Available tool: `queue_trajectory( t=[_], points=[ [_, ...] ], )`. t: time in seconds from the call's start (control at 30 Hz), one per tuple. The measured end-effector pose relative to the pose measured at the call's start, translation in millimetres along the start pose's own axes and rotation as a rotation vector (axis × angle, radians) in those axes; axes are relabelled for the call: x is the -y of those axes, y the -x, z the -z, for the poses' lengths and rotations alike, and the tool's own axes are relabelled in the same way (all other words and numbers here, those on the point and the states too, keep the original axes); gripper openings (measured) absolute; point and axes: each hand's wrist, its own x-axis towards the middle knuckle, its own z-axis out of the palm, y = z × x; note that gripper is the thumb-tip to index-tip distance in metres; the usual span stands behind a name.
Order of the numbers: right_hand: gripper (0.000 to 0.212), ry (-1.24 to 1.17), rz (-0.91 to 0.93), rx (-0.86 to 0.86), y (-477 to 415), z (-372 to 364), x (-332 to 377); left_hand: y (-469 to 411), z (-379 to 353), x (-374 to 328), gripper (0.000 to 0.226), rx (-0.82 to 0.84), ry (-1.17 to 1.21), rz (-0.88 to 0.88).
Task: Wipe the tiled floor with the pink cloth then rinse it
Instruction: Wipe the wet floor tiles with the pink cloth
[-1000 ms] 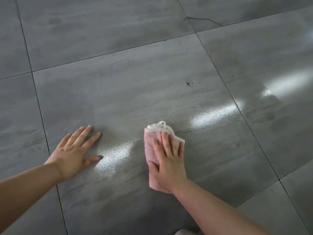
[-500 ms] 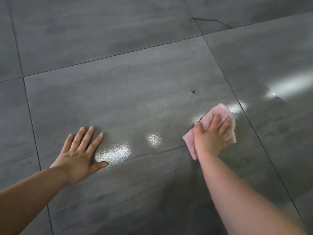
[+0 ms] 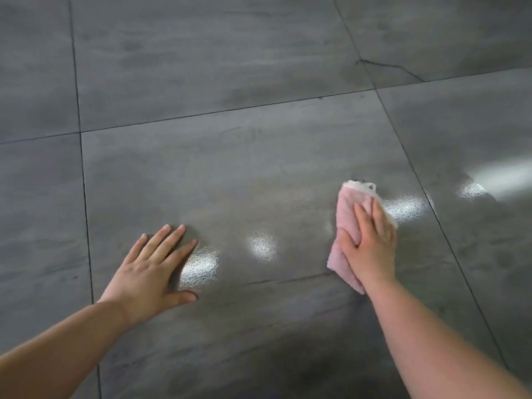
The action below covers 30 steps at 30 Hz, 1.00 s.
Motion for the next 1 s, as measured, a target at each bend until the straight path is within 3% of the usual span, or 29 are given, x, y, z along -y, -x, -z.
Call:
queue_trajectory(
  t=[0.1,0.2,0.37,0.43,0.5,0.53,0.63,0.7,0.77,0.8,0.87,0.93,1.0],
  points=[
    [0.094,-0.07,-0.246,-0.046,0.9,9.3,2.7,21.1,2.8,13.2,0.105,-0.077,0.115,0.112],
    [0.095,-0.065,-0.266,-0.008,16.4,-7.7,42.1,37.7,10.4,19.2,0.106,-0.017,0.148,0.183],
    [0.072,0.098,0.428,0.083,66.6,-46.7,119.7,35.2,10.5,18.4,0.104,0.048,0.122,0.21],
    [0.068,0.078,0.621,0.115,60.4,-43.3,118.9,34.1,8.7,19.7,0.103,0.048,0.095,0.206],
    [0.067,0.117,0.689,0.118,38.3,-35.8,99.3,35.2,8.3,21.5,0.102,0.046,0.09,0.212],
    [0.068,0.121,0.623,0.107,27.0,-31.7,86.5,35.7,9.2,21.7,0.102,0.052,0.096,0.21],
    [0.083,0.001,0.186,0.031,0.3,-12.8,59.3,36.5,11.2,23.0,0.101,0.056,0.101,0.203],
    [0.078,-0.05,-0.072,0.057,-0.5,-4.1,65.0,37.7,12.1,22.6,0.101,0.058,0.1,0.193],
    [0.072,-0.011,-0.143,0.11,13.8,-9.7,93.9,37.0,14.5,21.1,0.1,0.098,0.052,0.186],
    [0.072,0.04,-0.055,0.117,28.2,-19.1,110.7,36.5,17.5,20.7,0.1,0.103,0.045,0.189],
    [0.07,0.099,0.301,0.098,64.8,-40.5,147.5,39.9,16.6,24.8,0.099,0.053,0.069,0.189],
    [0.072,0.17,0.609,0.201,88.2,-50.5,167.6,45.2,10.0,30.0,0.094,-0.096,0.063,0.136],
    [0.07,0.182,0.812,0.291,80.3,-47.7,165.6,56.6,4.2,33.3,0.099,-0.079,0.078,0.171]
  ],
)
